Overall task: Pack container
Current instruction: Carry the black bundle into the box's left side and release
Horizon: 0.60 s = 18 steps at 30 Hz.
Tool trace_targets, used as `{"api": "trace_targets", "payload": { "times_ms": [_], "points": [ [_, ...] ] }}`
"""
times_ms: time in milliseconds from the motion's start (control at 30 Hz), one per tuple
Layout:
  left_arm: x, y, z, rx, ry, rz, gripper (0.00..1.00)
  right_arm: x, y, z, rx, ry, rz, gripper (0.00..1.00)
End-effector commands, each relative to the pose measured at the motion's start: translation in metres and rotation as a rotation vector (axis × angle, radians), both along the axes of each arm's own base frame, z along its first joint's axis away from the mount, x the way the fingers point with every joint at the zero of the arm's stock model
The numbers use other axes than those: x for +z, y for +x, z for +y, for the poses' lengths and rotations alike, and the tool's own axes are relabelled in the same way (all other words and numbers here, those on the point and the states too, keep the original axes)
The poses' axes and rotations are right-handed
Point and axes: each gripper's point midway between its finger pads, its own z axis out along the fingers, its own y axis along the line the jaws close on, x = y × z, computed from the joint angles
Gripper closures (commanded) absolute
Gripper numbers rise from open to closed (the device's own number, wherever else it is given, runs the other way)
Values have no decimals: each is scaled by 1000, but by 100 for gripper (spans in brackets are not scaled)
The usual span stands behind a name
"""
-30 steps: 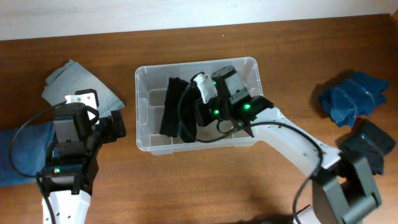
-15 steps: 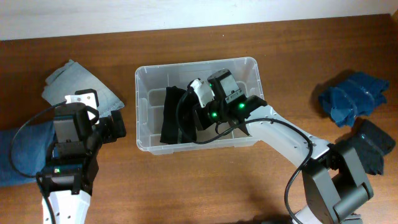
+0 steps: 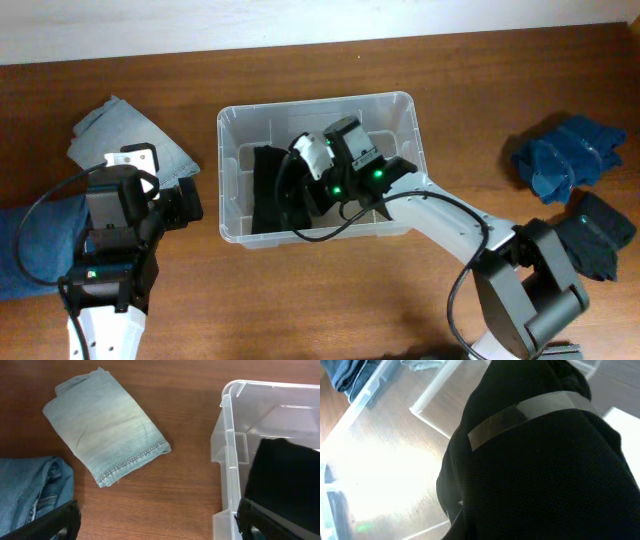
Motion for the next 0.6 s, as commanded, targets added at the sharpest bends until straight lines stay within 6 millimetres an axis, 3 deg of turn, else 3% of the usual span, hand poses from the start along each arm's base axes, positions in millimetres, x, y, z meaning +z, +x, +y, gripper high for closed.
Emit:
{"api": "trace_targets", "payload": {
  "times_ms": [0, 33, 67, 100, 233, 333, 400, 567],
  "points": [
    [8, 2, 2, 12, 5, -19, 1, 12, -1, 15, 47, 41, -36, 90],
    [8, 2, 2, 12, 5, -19, 1, 11, -1, 15, 47, 41, -37, 73],
    [8, 2, 2, 12, 5, -19, 1, 11, 0, 14, 44, 38, -37, 32],
    [8, 2, 2, 12, 5, -19, 1, 9, 2, 11, 30, 24, -39, 2],
    [8, 2, 2, 11, 6, -19, 1, 4, 15, -9, -56, -43, -30, 2],
    [8, 2, 2, 12, 5, -19, 1, 19, 30, -34, -140, -110, -40, 2],
    [8, 2, 2, 12, 5, -19, 1, 43, 41, -54, -207, -156, -63, 2],
    [8, 2, 2, 11, 6, -19, 1, 138, 63, -124, -440, -248, -235, 2]
  ]
}}
